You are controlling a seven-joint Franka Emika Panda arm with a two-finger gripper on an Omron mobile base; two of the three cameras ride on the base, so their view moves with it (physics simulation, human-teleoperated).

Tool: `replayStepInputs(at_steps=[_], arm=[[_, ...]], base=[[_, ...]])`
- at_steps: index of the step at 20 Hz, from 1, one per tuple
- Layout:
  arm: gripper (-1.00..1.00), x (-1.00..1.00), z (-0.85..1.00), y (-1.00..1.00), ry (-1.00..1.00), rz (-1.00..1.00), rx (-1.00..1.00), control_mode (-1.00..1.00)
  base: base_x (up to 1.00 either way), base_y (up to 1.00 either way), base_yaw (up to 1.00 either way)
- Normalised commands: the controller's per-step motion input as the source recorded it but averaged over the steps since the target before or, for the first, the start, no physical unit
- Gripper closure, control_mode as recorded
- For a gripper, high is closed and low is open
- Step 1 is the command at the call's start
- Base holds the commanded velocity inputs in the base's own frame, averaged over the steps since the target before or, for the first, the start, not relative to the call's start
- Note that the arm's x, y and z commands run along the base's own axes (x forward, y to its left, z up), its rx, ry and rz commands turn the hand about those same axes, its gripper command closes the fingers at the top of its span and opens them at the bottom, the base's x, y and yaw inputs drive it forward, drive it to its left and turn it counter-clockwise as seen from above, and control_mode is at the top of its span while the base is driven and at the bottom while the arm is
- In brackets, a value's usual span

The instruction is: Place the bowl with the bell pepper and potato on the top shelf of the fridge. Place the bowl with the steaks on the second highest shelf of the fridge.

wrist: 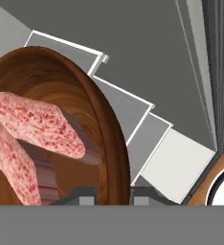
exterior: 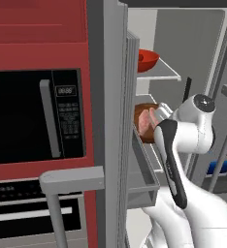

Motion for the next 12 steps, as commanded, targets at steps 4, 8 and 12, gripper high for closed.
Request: replayStepInputs(at_steps=[4, 8, 12], arm=[[1.0, 0.8, 0.0, 0.06, 0.0, -0.11, 0.0, -1.0], [1.0, 0.67, -0.09, 0.02, 0.0, -0.1, 0.0, -1.0], [1.0, 0.7, -0.21, 0.0, 0.01, -0.08, 0.0, -1.0]], base=[[0.0, 0.0, 0.0], [0.0, 0.0, 0.0], [0.0, 0.0, 0.0]])
